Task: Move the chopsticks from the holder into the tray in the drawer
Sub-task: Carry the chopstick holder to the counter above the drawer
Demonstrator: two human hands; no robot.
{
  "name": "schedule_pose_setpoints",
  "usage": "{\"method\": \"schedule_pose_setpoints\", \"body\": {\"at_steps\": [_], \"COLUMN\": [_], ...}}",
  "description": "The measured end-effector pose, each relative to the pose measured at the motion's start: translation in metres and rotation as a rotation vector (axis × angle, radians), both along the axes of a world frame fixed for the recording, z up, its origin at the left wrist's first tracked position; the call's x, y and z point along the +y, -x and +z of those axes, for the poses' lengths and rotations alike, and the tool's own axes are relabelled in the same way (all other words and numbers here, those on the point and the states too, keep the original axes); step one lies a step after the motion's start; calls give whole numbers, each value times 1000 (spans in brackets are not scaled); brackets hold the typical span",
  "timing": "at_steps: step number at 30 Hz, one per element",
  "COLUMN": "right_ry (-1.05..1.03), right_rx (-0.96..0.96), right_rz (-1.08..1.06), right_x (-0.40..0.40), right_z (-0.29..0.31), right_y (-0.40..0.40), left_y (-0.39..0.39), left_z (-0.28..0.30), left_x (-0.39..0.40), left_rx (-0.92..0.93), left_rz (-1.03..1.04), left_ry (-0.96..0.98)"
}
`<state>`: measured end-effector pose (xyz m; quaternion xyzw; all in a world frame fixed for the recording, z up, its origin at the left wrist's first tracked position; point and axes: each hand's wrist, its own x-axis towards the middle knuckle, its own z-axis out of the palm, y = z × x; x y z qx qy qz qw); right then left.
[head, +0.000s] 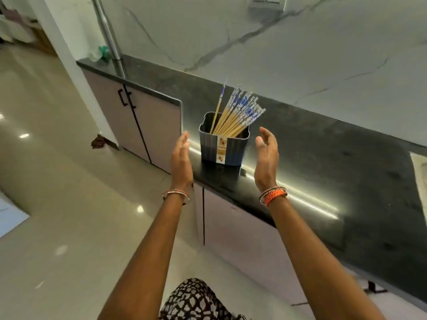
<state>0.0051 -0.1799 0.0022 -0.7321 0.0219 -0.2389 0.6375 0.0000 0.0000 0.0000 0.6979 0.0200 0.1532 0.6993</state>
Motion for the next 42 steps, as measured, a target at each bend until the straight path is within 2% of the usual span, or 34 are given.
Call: {"method": "schedule_pose_setpoints", "body": {"at_steps": [7,13,17,24,28,31,36,42], "right_ry": [-283,-660,-690,-726,-705,-685,-600,-421], "right_rx": [156,337,331,337,327,346,426,621], "right_rz": [-40,53,31,126,219,381,699,1142], "right_x": [0,3,4,3,8,29,96,199], "right_z": [-27,-53,-65,-50,-28,-16,-14,-30], "right_y": [-98,-128,-131,-138,-140,-136,-106,-14], "left_y": [-137,-175,-174,-167,-153,-130,-54,105], "left_z": [-26,-54,-70,-51,-29,-22,-26,-35], "left_x": [11,-4,-8,-13,-3,19,75,132], "left_rx": [123,318,329,250,178,130,63,-12], "left_rz": [-146,-336,-350,-382,-291,-202,146,647], "left_ry": [43,140,247,316,312,368,466,569]}}
